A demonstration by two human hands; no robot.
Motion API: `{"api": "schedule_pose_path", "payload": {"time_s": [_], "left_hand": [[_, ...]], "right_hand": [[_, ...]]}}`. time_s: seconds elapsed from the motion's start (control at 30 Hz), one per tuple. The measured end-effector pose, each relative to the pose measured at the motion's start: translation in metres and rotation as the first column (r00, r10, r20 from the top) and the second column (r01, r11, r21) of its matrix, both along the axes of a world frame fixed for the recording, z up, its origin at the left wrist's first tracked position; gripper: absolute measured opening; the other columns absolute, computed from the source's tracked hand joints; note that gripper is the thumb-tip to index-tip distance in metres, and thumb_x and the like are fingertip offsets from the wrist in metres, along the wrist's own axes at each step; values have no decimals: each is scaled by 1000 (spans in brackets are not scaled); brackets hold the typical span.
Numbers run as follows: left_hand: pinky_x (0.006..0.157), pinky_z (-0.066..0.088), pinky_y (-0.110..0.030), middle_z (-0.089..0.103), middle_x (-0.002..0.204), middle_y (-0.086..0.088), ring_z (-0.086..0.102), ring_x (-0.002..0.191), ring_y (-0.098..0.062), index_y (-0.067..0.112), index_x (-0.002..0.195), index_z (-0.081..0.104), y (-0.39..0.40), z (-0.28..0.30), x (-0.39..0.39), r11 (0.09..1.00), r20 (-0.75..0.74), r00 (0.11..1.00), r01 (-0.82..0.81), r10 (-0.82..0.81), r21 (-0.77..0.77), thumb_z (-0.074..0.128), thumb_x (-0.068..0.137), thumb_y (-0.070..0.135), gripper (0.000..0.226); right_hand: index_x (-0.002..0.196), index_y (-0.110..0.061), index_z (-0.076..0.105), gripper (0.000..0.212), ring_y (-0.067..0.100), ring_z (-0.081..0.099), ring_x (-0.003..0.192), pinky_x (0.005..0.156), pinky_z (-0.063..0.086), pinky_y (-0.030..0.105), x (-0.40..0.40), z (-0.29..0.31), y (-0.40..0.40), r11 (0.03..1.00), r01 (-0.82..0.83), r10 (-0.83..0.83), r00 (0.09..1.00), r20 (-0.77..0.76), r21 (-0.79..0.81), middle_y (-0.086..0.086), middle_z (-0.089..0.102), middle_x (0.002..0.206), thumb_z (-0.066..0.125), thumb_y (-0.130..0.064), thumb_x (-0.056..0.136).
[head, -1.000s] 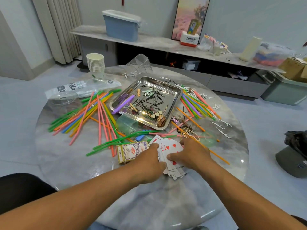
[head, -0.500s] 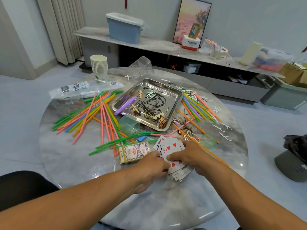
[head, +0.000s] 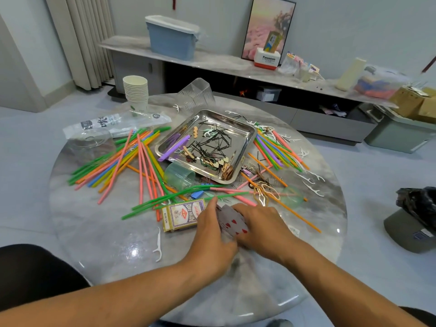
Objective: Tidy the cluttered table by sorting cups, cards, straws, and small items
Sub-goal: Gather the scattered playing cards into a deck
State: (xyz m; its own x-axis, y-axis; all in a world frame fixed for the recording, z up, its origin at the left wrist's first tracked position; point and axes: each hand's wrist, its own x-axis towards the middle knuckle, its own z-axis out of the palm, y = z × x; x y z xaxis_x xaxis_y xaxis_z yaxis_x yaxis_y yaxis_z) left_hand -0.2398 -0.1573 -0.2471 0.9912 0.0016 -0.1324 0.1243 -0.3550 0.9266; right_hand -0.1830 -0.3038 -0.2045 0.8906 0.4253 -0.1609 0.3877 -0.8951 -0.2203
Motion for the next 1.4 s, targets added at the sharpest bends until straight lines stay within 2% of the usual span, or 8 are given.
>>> {"api": "schedule_pose_path", "payload": {"time_s": [0.3,0.4,0.5,0.63,0.9,1.03,1.13,1.4], "left_hand": [[102,35,-20,27,128,7,37,122,-12,27,151,26,9,2,10,992,126,992,-26,10,125,80,73,16,96],[103,41,-21,35,137,9,42,127,-7,34,152,22,6,-1,7,997,104,992,74,-75,18,77,77,11,96],[90,42,-6,45,134,4,54,117,-6,40,154,18,4,-7,5,989,84,986,149,-148,-13,73,81,5,98],[90,33,2,41,139,2,48,123,-5,36,155,17,3,-8,6,983,94,979,183,-183,3,67,89,7,87],[113,27,-19,33,148,5,32,136,-4,30,157,14,-1,-14,7,960,126,955,254,-268,119,60,93,15,80],[106,35,-23,37,132,2,43,125,-13,30,154,22,1,-21,7,944,181,948,215,-263,249,52,98,13,66],[99,42,-29,35,129,5,48,120,-15,32,147,30,4,-23,7,944,197,952,175,-235,279,49,100,11,55],[97,23,3,39,137,12,36,125,12,32,141,45,-3,-20,6,993,253,960,105,-118,61,43,106,31,34]], "right_hand": [[90,-35,56,19,17,53,74,55,31,29,-11,-1,-21,996,49,-47,998,-29,75,-8,59,77,71,-32,79],[113,-40,59,41,14,58,87,70,40,31,-18,-11,-23,997,-5,5,1000,-1,81,-12,66,94,68,-49,75],[144,-46,40,79,11,51,121,97,40,34,-23,-20,-24,992,27,-29,1000,12,124,-16,56,132,72,-51,72],[148,-49,29,91,10,48,129,102,42,38,-29,-28,-28,954,133,-157,985,67,269,-17,46,143,79,-49,73],[154,-29,33,85,21,42,134,111,31,24,-50,-51,-16,949,51,-107,980,167,310,-5,41,149,56,-24,73],[152,-35,36,88,3,37,137,111,26,13,-48,-51,-17,823,141,-245,962,121,550,-14,40,146,66,-9,74],[141,-45,39,81,2,50,123,93,37,5,-48,-51,-21,698,303,-363,931,-44,649,-14,51,133,69,-1,80],[150,-50,10,79,-19,24,134,100,23,-2,-58,-69,-11,803,190,-208,978,-33,566,-17,21,152,53,-9,99]]}}
